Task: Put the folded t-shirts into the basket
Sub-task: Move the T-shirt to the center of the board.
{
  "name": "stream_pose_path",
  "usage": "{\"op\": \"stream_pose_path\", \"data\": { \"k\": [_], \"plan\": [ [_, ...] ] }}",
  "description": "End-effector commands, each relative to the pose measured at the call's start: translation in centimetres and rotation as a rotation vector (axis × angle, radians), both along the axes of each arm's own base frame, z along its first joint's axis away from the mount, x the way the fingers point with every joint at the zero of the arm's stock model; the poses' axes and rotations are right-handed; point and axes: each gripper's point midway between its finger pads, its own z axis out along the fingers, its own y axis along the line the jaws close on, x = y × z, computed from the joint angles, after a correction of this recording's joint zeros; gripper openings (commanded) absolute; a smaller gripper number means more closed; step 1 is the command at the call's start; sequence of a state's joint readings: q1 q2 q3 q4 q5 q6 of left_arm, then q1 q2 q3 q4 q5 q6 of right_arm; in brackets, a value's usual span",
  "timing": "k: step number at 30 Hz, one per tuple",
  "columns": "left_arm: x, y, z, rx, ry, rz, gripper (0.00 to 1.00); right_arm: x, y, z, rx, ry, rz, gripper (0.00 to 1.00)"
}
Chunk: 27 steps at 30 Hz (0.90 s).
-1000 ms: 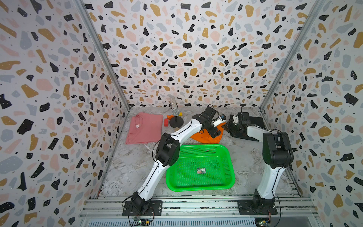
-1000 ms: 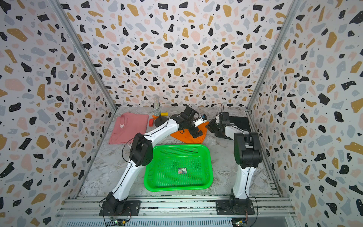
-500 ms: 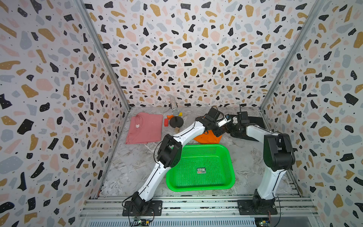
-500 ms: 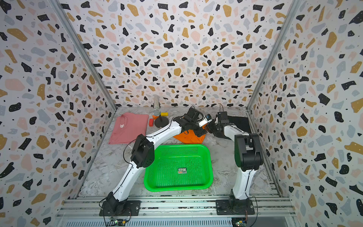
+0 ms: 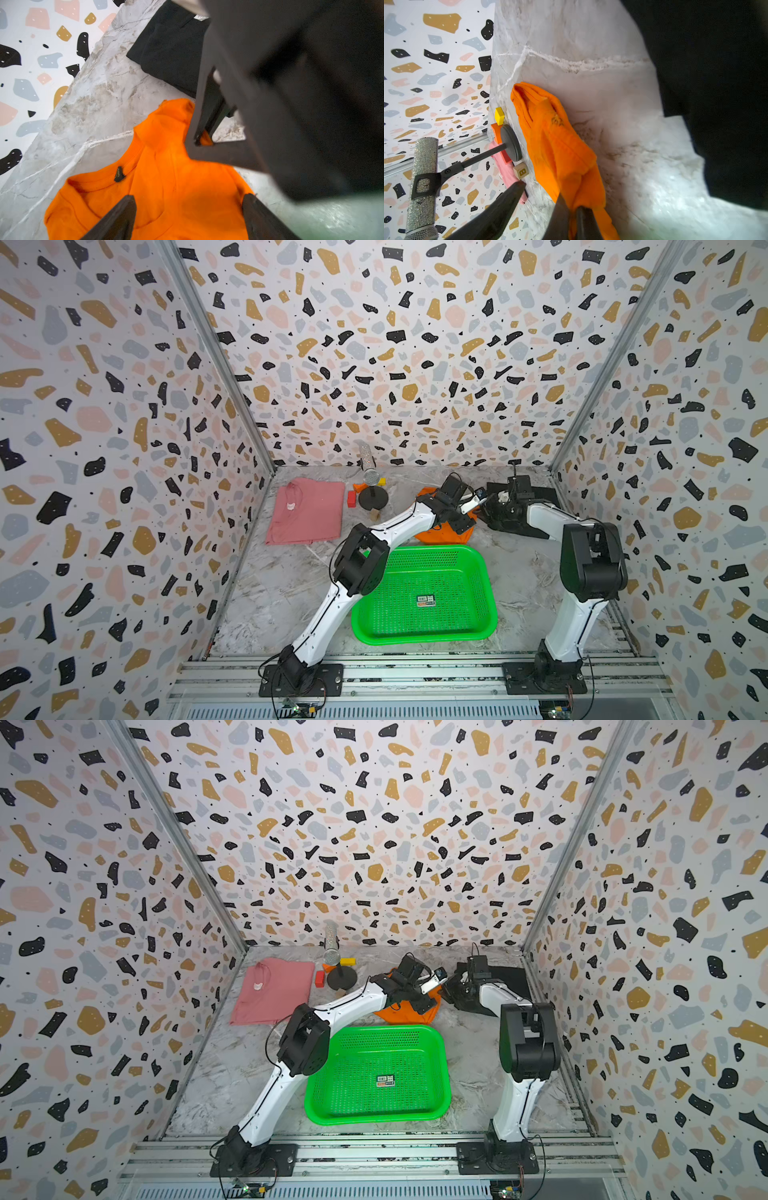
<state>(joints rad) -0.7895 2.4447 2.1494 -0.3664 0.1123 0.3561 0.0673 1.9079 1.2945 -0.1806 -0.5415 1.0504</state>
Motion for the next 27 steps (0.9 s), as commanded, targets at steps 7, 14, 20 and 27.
{"op": "stream_pose_path", "data": {
  "k": [7,14,20,27],
  "plan": [
    [-1.7,-2.3,1.0,0.034,-0.103,-0.066,0.84,0.3,0.0,3.7,0.090,-0.028,-0.011,0.00],
    [-4.8,-3.5,2.8,-0.064,0.010,-0.182,0.87,0.4,0.0,3.8,0.090,-0.026,-0.014,0.00],
    [-3.3,-3.7,2.7,-0.080,0.013,-0.048,0.90,0.1,-0.1,4.3,0.085,-0.026,-0.018,0.00],
    [-2.0,-3.9,3.1,-0.086,-0.006,0.059,0.85,-0.1,0.0,5.2,0.122,-0.024,-0.036,0.00]
  ]
}}
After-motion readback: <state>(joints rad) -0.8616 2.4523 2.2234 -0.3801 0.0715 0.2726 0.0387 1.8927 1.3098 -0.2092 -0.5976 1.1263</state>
